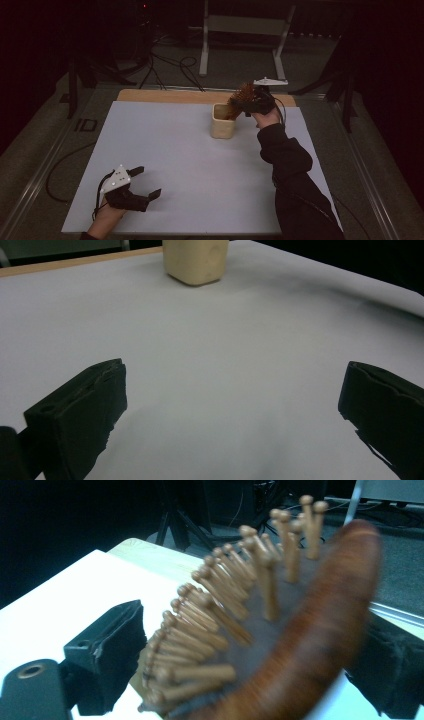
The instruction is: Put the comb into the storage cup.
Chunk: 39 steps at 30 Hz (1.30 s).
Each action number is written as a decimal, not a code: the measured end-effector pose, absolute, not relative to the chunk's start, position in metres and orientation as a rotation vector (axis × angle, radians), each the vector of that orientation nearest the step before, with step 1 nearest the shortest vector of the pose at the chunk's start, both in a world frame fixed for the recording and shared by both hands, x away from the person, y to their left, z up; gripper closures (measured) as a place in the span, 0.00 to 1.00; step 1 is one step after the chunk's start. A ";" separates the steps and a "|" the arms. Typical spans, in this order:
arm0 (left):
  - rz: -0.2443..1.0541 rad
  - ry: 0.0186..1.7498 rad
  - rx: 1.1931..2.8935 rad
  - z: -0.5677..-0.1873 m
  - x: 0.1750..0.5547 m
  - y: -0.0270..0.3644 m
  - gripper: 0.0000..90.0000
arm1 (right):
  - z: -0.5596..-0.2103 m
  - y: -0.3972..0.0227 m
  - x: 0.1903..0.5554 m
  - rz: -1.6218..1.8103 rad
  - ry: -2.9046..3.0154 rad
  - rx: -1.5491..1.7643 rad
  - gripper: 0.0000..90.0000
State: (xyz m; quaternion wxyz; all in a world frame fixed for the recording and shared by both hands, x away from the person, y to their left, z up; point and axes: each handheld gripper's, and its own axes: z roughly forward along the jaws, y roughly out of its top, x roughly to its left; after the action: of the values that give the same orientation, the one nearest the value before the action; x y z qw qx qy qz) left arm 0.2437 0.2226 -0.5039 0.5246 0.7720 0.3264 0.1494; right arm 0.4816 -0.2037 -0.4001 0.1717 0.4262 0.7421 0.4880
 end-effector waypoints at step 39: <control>0.361 0.766 1.845 -0.501 0.242 0.223 0.00 | -0.435 -0.246 0.390 1.366 2.198 1.064 0.10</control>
State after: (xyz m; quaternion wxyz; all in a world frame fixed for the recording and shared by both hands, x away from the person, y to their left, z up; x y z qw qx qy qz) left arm 0.2422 0.2226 -0.5008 0.5276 0.7720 0.3206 0.1511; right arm 0.3900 -0.2460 -0.4347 0.1710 0.3748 0.7739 0.4810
